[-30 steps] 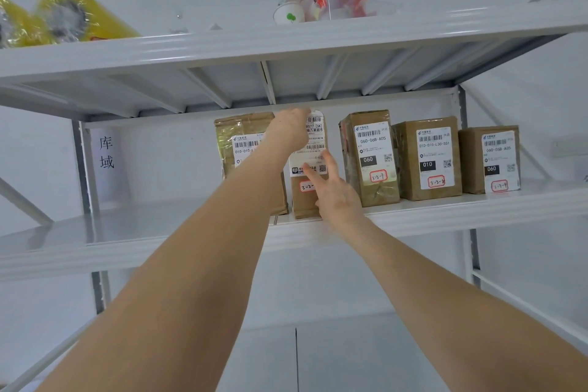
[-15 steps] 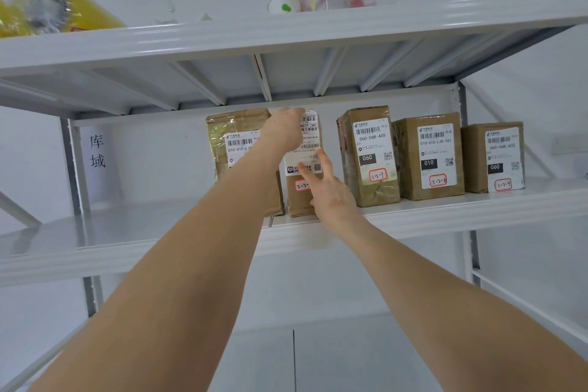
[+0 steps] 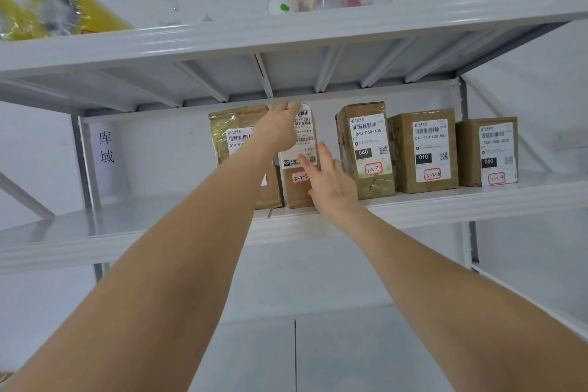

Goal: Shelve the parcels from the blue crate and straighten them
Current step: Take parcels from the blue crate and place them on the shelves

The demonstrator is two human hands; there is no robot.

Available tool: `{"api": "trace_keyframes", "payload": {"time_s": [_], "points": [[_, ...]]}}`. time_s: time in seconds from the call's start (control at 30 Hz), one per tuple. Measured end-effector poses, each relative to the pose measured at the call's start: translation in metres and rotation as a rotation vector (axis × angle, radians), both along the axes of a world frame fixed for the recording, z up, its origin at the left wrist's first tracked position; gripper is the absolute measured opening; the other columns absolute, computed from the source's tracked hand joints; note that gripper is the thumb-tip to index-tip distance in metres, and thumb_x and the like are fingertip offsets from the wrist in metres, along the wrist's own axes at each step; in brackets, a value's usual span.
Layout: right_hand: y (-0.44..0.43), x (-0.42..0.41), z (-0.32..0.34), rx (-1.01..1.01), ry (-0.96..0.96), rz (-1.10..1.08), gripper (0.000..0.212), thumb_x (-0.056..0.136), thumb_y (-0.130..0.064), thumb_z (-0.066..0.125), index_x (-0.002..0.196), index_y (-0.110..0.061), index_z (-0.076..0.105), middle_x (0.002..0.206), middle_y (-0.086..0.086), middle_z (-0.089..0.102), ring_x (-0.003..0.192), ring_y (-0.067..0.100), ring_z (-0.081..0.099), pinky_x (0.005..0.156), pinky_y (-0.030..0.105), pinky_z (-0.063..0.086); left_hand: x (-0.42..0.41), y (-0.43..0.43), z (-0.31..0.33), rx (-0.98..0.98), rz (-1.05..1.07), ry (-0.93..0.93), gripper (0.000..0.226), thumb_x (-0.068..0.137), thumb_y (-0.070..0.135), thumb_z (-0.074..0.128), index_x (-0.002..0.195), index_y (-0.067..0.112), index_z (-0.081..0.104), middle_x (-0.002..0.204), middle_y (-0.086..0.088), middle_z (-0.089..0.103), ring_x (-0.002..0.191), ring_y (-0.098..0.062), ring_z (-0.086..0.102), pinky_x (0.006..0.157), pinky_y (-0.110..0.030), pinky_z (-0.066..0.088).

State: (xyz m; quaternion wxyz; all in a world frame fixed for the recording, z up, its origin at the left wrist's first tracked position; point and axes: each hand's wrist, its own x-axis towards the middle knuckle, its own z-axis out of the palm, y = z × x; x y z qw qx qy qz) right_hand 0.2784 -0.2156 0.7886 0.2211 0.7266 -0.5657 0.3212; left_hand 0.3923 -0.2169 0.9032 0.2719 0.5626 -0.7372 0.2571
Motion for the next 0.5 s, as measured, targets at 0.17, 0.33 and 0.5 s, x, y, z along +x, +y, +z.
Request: {"api": "trace_keyframes", "payload": {"time_s": [0.17, 0.33, 0.5], "points": [[0.017, -0.010, -0.005, 0.003, -0.003, -0.015, 0.078, 0.092, -0.015, 0.062, 0.151, -0.034, 0.015, 0.159, 0.010, -0.003, 0.134, 0.031, 0.030, 0.094, 0.039, 0.045, -0.006, 0.022, -0.009, 0.006, 0.010, 0.018, 0.071, 0.091, 0.002, 0.049, 0.152, 0.018, 0.016, 0.159, -0.009, 0.013, 0.145, -0.027, 0.018, 0.113, -0.041, 0.029], [0.042, -0.025, -0.026, -0.009, -0.068, -0.020, 0.076, 0.088, -0.015, 0.064, 0.149, -0.028, 0.019, 0.157, 0.010, 0.007, 0.135, 0.032, 0.029, 0.102, 0.040, 0.037, -0.024, 0.051, -0.042, 0.003, -0.026, 0.100, 0.064, 0.089, 0.004, 0.050, 0.148, 0.015, 0.028, 0.150, -0.007, 0.031, 0.132, -0.026, 0.039, 0.097, -0.039, 0.045], [0.076, -0.048, -0.070, 0.039, -0.089, -0.047, 0.072, 0.089, -0.027, 0.063, 0.148, -0.024, 0.023, 0.156, 0.009, 0.014, 0.135, 0.030, 0.029, 0.105, 0.040, 0.033, -0.053, 0.074, -0.109, 0.072, -0.082, 0.170, 0.061, 0.089, 0.004, 0.048, 0.146, 0.014, 0.031, 0.146, -0.008, 0.035, 0.128, -0.029, 0.044, 0.099, -0.042, 0.043]]}}
